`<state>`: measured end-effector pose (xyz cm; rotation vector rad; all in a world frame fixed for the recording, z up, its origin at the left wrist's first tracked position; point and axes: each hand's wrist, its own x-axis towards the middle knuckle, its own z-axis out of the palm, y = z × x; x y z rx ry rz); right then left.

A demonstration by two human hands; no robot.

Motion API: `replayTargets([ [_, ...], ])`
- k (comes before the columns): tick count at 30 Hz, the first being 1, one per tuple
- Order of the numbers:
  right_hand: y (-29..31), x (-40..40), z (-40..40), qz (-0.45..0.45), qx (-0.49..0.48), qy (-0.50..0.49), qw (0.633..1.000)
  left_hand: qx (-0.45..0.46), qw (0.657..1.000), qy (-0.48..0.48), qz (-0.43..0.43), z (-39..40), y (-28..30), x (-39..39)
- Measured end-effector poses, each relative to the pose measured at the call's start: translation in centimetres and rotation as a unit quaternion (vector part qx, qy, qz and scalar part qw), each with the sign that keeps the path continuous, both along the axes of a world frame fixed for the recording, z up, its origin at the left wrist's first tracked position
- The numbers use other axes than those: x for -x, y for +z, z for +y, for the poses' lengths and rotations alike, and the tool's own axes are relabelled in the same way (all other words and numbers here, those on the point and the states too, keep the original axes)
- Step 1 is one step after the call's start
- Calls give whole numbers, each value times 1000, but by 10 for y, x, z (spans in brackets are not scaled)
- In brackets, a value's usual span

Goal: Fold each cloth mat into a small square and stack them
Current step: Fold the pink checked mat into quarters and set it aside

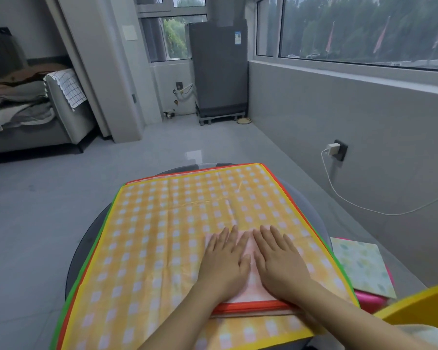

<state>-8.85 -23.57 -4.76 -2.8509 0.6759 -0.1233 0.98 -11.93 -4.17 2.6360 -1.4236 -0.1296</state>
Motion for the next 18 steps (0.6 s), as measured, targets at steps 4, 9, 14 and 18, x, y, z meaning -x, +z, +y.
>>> replayTargets([
  [4,1,2,-4,8,11,-23,1000,-14,998,53,7,12,-2,-11],
  [9,3,4,-9,23,15,-55,998,2,994,102,43,24,1,-20],
  [14,15,-2,-24,-33,43,-78,995,54,990,121,45,26,12,-31],
  [18,28,-20,-44,-32,-28,-94,995,51,982,146,112,18,34,-48],
])
